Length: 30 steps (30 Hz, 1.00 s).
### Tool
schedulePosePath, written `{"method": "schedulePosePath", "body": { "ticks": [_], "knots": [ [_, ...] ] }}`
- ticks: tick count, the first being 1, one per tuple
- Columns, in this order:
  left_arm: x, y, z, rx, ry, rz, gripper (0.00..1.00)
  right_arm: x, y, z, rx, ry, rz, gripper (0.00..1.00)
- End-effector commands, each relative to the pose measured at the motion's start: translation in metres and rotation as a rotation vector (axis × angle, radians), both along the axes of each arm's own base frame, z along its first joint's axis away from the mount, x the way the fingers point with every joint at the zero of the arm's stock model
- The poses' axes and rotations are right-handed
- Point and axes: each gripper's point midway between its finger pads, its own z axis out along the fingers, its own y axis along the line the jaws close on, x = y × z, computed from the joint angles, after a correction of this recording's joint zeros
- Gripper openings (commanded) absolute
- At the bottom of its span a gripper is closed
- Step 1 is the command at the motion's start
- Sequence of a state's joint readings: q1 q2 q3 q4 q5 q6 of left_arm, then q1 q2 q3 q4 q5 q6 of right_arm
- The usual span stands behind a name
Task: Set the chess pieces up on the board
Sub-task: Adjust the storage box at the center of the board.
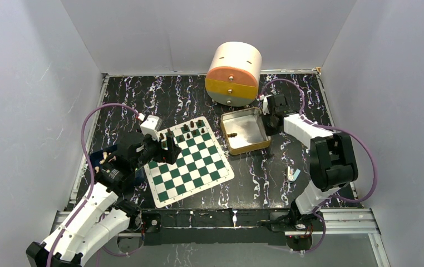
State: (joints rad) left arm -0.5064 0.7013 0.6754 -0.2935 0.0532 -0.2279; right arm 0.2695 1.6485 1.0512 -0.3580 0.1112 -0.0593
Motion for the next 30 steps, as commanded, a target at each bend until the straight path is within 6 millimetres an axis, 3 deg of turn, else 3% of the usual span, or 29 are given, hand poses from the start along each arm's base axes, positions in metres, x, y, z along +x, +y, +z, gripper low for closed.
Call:
{"method": "schedulePosePath", "body": {
  "ticks": [1,9,19,30],
  "knots": [
    [-0.001,-0.001,0.004,-0.005,-0.019,-0.007,0.87,0.028,0.020,0.018,0.043,-0.106,0.079,0.00],
    [0.000,-0.001,0.003,-0.004,-0.020,-0.005,0.87,0.035,0.032,0.023,0.045,-0.158,0.153,0.00],
    [0.000,0.001,0.004,-0.002,-0.023,0.000,0.87,0.054,0.032,0.022,0.014,-0.180,0.146,0.00],
    [-0.001,0.001,0.005,-0.003,-0.026,0.000,0.87,0.060,0.038,0.022,0.049,-0.179,0.105,0.00]
  ]
}}
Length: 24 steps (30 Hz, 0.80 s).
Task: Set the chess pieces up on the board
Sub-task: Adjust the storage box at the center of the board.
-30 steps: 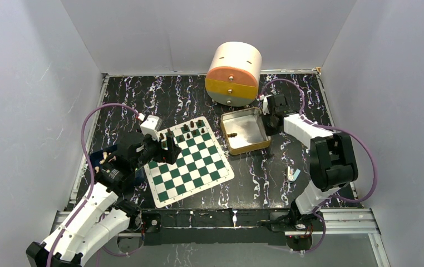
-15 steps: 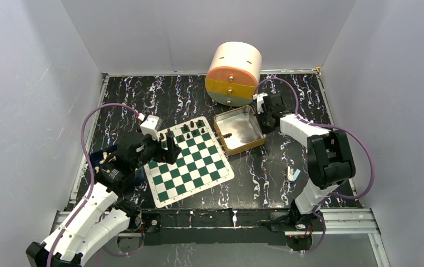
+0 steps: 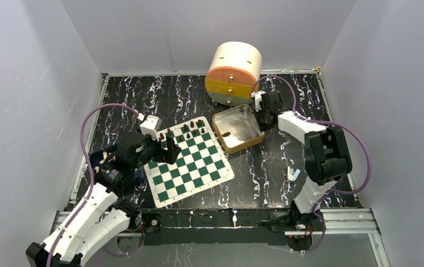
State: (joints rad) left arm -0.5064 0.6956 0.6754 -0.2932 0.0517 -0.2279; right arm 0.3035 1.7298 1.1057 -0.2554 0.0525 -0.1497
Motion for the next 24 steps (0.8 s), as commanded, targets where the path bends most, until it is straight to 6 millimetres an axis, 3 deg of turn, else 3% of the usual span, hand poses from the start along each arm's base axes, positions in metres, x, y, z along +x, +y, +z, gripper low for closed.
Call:
{"method": "schedulePosePath", "body": {
  "ticks": [1,18,24],
  "knots": [
    [-0.0006,0.0007,0.0030,0.000,-0.020,-0.001,0.87,0.0309,0.0088,0.0227,0.039,-0.107,-0.037,0.00],
    [-0.0005,0.0008,0.0021,0.001,-0.016,0.001,0.87,0.0403,0.0121,0.0205,0.045,-0.114,-0.046,0.00],
    [-0.0005,0.0006,0.0015,0.001,-0.013,0.000,0.88,0.0388,0.0094,0.0233,0.034,-0.123,-0.047,0.16]
  ]
}}
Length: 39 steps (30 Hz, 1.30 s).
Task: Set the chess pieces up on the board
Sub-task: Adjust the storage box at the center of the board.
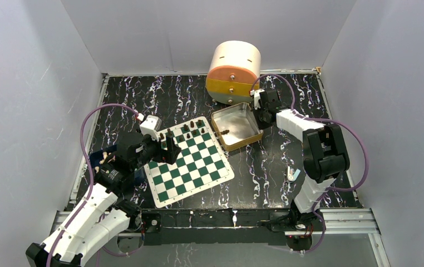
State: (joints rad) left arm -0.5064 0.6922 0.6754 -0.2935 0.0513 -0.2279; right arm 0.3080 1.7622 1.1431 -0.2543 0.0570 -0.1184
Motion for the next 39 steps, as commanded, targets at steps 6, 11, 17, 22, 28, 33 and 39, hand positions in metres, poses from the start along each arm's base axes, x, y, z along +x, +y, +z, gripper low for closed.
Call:
{"method": "schedulePosePath", "body": {
  "ticks": [6,11,17,22,28,33,39],
  "knots": [
    [0.000,0.001,-0.002,0.008,-0.006,0.006,0.88,0.022,0.009,0.036,0.056,-0.066,-0.057,0.25],
    [0.002,0.004,-0.001,0.015,-0.010,0.020,0.89,0.018,-0.001,0.055,0.062,-0.081,-0.173,0.31],
    [0.005,0.010,0.000,0.039,-0.019,0.049,0.90,0.013,0.018,0.095,0.229,-0.110,-0.225,0.26],
    [0.008,0.019,0.002,0.056,-0.033,0.098,0.90,0.011,0.038,0.121,0.387,-0.136,-0.340,0.24],
    [0.011,0.031,0.005,0.082,-0.039,0.162,0.91,0.004,0.072,0.118,0.584,0.077,-0.509,0.23],
    [0.010,0.036,0.002,0.099,-0.027,0.182,0.92,0.000,0.095,0.091,0.725,0.239,-0.711,0.23],
    [0.007,0.040,0.009,0.090,-0.059,0.188,0.92,-0.009,0.110,0.055,0.582,0.377,-0.963,0.20]
  ]
}}
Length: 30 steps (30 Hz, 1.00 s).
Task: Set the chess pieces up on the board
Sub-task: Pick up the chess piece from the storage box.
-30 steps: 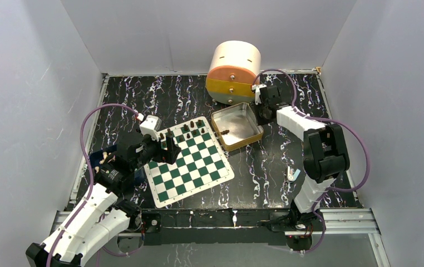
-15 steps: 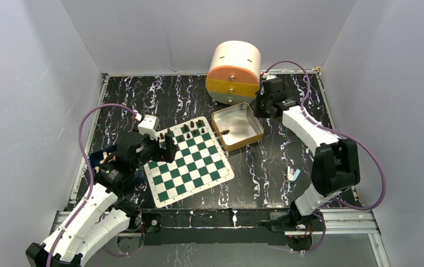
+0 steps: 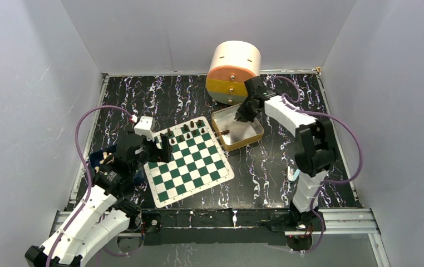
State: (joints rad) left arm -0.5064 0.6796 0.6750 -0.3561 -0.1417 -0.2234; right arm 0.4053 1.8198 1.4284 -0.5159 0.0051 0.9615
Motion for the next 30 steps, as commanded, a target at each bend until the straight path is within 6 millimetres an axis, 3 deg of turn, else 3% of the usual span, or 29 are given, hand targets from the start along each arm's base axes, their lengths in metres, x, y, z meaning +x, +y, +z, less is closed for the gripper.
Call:
{"method": "schedulePosePath", "body": {
  "ticks": [1,10,19,30],
  "knots": [
    [-0.001,0.004,0.020,-0.013,-0.064,0.010,0.92,-0.009,0.018,-0.009,0.025,0.150,-0.180,0.22],
    [-0.003,0.003,0.022,-0.020,-0.072,0.000,0.92,-0.017,0.046,-0.023,0.048,0.191,-0.300,0.30],
    [-0.004,0.004,0.025,-0.023,-0.084,0.001,0.92,-0.014,0.039,-0.031,0.000,0.216,-0.380,0.40],
    [-0.005,0.008,0.026,-0.019,-0.092,0.014,0.92,-0.012,0.040,-0.041,-0.005,0.240,-0.422,0.40]
  ]
}}
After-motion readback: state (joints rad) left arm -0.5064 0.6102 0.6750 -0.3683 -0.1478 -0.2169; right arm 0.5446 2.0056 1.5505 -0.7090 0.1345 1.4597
